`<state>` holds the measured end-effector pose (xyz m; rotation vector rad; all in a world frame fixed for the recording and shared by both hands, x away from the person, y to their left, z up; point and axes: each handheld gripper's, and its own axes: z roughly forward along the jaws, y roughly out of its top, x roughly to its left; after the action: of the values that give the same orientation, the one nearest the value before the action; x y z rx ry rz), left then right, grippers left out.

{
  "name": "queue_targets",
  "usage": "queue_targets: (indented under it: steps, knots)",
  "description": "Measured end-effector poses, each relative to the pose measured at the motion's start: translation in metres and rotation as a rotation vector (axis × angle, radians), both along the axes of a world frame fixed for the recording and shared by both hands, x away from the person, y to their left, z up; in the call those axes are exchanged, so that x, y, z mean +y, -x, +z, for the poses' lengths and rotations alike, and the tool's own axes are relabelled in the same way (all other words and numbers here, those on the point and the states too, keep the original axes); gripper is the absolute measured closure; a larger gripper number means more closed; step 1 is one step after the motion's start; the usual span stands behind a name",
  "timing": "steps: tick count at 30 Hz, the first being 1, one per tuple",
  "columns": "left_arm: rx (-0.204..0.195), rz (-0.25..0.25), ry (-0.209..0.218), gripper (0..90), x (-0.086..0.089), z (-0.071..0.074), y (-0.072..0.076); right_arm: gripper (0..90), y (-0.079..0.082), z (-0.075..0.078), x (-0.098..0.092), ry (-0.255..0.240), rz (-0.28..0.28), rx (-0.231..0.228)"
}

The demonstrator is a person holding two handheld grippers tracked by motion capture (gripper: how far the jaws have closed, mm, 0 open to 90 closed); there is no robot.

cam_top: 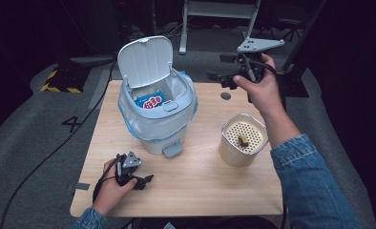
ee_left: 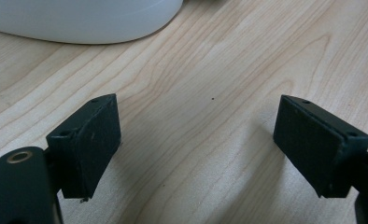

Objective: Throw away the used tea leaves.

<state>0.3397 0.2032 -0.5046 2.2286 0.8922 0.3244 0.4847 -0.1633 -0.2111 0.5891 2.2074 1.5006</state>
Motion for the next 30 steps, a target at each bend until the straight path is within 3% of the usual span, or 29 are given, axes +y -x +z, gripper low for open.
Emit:
queue_targets:
  steps: [6, 13, 30]
  knots:
    - [-0.003, 0.009, 0.000, 15.6, 0.003, 0.000, 0.000, 19.7, 0.011, 0.003, -0.033, 0.007, -0.052, -0.013]
    - [-0.002, 0.023, 0.001, 15.7, 0.006, 0.000, 0.000, 21.2, 0.021, 0.002, -0.069, 0.004, -0.098, 0.004]
    - [0.000, 0.031, -0.004, 15.5, 0.007, 0.000, 0.002, 23.1, 0.046, -0.014, -0.137, 0.009, -0.190, 0.021]
